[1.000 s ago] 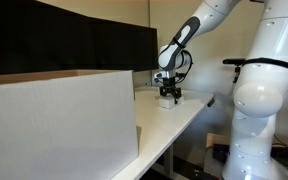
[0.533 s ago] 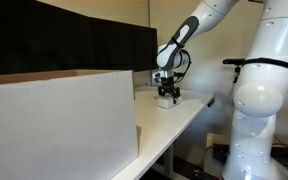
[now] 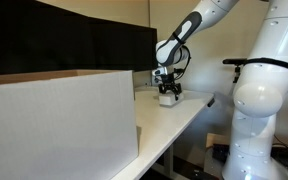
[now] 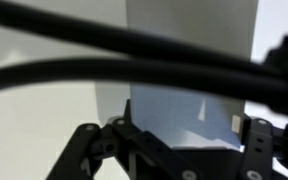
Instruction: Put the small box in the large box
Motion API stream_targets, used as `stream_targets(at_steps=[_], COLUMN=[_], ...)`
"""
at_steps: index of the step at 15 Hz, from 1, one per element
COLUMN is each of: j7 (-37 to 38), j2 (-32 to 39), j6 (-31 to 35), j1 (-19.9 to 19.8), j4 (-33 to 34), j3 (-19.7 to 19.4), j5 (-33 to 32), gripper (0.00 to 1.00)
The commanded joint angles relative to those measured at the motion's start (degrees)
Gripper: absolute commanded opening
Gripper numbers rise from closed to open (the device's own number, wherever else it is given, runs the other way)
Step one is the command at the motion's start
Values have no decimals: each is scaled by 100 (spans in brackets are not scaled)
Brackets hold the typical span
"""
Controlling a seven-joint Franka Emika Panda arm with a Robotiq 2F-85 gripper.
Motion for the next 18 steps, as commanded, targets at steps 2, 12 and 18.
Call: stream_targets(at_steps=[2, 12, 18], j7=[148, 652, 1356], j2=[-568, -1295, -1514], j6=[-412, -1312, -1871], j1=[-28, 113, 420], j4=[-117, -12, 91], j3=[186, 538, 831], j5=[-259, -169, -111], gripper=[58, 58, 58])
